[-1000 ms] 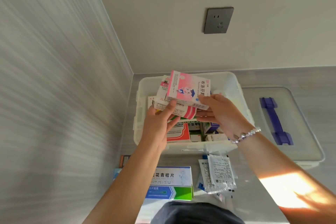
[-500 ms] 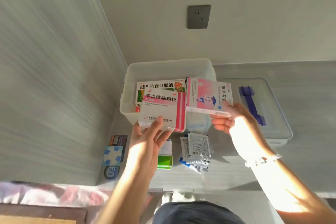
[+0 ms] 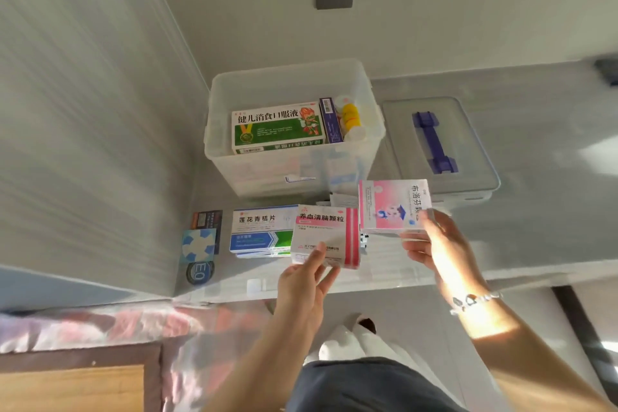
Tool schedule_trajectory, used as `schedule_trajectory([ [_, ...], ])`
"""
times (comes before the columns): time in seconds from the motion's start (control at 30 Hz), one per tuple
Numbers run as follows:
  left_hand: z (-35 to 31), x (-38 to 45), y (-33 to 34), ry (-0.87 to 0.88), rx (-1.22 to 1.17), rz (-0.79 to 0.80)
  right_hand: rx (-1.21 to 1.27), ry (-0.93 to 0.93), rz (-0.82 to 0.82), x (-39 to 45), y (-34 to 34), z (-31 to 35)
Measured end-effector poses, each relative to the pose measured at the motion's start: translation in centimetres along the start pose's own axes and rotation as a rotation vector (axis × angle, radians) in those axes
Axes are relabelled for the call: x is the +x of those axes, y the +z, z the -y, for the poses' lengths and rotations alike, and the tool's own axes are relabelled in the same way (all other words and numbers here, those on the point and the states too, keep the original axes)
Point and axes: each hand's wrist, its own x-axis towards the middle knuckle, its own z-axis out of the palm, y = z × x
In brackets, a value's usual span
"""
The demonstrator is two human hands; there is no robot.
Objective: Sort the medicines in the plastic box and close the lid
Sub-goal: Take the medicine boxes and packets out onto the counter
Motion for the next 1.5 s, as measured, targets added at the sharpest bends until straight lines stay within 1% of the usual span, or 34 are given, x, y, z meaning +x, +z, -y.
schedule_trajectory([
  [0.1,1.9,1.1,0.5,-0.036,0.026,-0.043,0.022,0.076,-0.063,0.9,-1.4,-1.5],
  [0.2,3.0,2.5,2.0,-0.041,0.024,-0.07,-0.025,0.143,-0.08,2.7,-2.8,-2.7],
  [0.3,3.8,3.6,3.7,-0.016,0.011,-0.103,-0.125,0.155,-0.101,5.1,-3.9,-3.5],
  [0.4,5.2,4.4,5.3,0.016,0.013,-0.141,-0.209,0.16,-0.083,7.4,-4.9,-3.9],
  [0.63,7.7,5.8,8.1,-0.013,0.03,-0.189,-0.267,0.288,0.019,11.8,-8.1,-3.9],
  [0.77,9.4,6.4,10.2,-0.032,0.039,-0.199,-0.458,0.328,0.181,13.3,-10.2,-3.7],
  [0.87,11.1,6.7,11.6,-0.108,0.053,-0.19,-0.519,0.336,0.218,13.6,-11.0,-3.4],
  [0.93,12.0,7.1,12.5,-0.141,0.029,-0.214,-0.635,0.302,0.247,13.6,-11.5,-3.0],
  [1.0,12.5,7.6,13.0,-0.12,0.004,-0.238,-0.721,0.217,0.291,13.4,-11.7,-2.8],
  [1.07,12.8,8.0,13.3,-0.069,0.056,-0.249,-0.69,0.162,0.334,13.0,-11.8,-2.7],
  [1.13,13.0,8.2,13.7,-0.026,0.196,-0.251,-0.657,0.131,0.363,12.8,-11.6,-2.7],
  [1.23,12.6,8.3,14.2,-0.032,0.312,-0.275,-0.606,0.101,0.386,13.0,-11.3,-3.0],
  [1.3,12.2,8.2,14.4,-0.055,0.342,-0.269,-0.62,0.087,0.367,12.9,-11.2,-3.0],
  [1.37,12.0,7.7,14.5,-0.037,0.437,-0.264,-0.699,0.033,0.321,13.0,-11.3,-2.8],
  [1.43,11.6,6.9,14.5,0.016,0.567,-0.294,-0.741,-0.027,0.265,12.9,-11.2,-2.4],
  [1.5,11.0,6.2,14.4,0.098,0.612,-0.296,-0.7,-0.077,0.234,12.6,-10.7,-1.6],
])
